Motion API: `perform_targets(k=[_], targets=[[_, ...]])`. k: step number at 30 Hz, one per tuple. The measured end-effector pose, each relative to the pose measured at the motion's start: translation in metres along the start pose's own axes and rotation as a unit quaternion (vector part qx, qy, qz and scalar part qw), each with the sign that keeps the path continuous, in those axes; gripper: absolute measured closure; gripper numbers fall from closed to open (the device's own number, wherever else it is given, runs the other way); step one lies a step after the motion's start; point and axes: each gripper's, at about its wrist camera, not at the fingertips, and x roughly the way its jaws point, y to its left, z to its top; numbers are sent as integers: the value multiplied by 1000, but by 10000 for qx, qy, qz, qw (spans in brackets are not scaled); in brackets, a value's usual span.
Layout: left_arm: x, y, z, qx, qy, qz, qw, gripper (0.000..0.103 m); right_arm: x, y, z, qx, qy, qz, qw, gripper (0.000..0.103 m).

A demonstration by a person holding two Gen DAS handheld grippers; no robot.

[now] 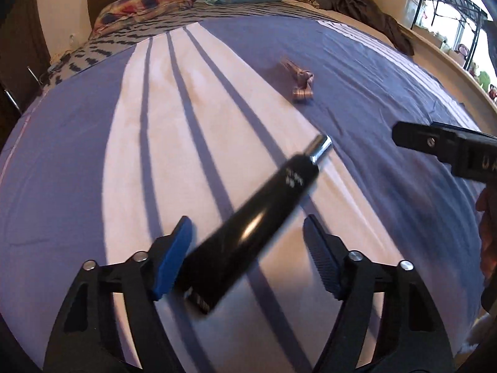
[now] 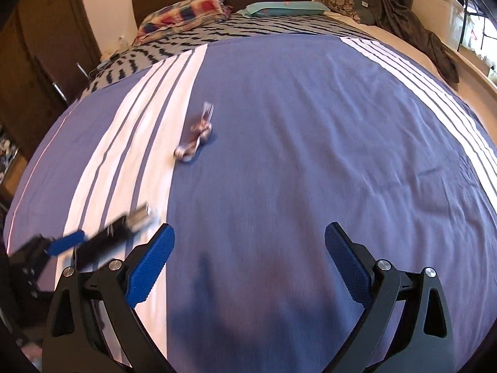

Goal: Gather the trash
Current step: 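Grasp the black cylinder with the left tool while the right tool grasps the pink ribbon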

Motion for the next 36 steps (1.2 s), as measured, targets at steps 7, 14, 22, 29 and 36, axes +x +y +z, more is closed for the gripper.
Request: perform_targets(k=[7, 14, 22, 29, 36], targets=[[11, -1, 8, 230, -1, -232, 9995, 55, 27, 5, 27, 100, -17, 139, 9999, 6], [4, 6, 11, 377, -13, -283, 9989, 79, 52, 38, 49, -66, -53, 295, 9995, 22], [-10, 22, 11, 271, -116, -132, 9995, 79, 85, 63, 64, -322, 49, 204, 9993, 51], [-26, 32, 5, 99, -152, 15, 9998, 79, 76, 64, 58, -276, 140, 254, 9992, 85], [-61, 34, -14, -110, -203, 126, 9997, 79, 13, 64, 22, -542, -35, 571, 9969, 86]])
